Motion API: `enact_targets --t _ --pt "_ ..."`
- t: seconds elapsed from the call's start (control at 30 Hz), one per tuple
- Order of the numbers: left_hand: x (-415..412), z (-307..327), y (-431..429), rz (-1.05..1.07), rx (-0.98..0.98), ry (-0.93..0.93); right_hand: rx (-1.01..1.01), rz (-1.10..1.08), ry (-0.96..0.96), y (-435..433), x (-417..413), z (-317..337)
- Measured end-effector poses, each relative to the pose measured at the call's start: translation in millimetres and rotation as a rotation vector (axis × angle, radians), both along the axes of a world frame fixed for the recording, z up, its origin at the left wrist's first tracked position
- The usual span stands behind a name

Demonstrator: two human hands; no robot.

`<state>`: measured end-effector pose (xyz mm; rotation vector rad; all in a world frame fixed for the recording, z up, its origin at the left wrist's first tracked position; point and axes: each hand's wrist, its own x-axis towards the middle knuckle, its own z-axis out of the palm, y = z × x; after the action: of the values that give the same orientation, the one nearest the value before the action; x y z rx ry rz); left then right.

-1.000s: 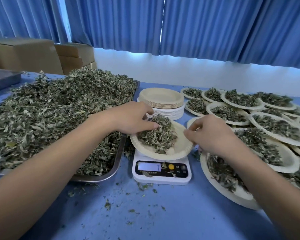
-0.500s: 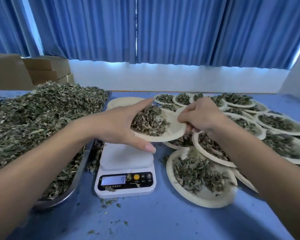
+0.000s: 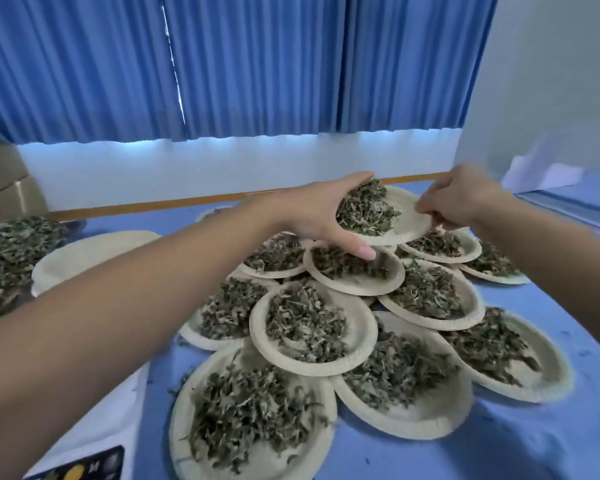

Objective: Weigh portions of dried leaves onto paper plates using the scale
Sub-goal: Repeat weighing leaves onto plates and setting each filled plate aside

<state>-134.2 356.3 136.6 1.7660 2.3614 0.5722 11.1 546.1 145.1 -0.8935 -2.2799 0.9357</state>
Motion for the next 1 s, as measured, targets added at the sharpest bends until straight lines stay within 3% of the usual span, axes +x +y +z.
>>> enact_targets --t 0.27,0.53,0.67,0.8,1.0 --pt "-19 -23 114 -0.047 -0.033 -0.042 -0.083 -0.205 -0.131 96 7 -24" --pt "-39 -33 117 0.023 0.066 0.012 -0.129 -0.246 -0.221 125 -14 -63" --pt "-53 -30 89 0.07 0.126 0.039 0.167 -0.266 -0.317 116 -22 -63" --pt "-62 -29 54 0.125 0.177 0.041 0.385 -0.212 -0.251 84 -35 -55" --pt "-69 -21 -14 0.215 0.147 0.135 0.542 0.176 -0.068 -18 -73 -40"
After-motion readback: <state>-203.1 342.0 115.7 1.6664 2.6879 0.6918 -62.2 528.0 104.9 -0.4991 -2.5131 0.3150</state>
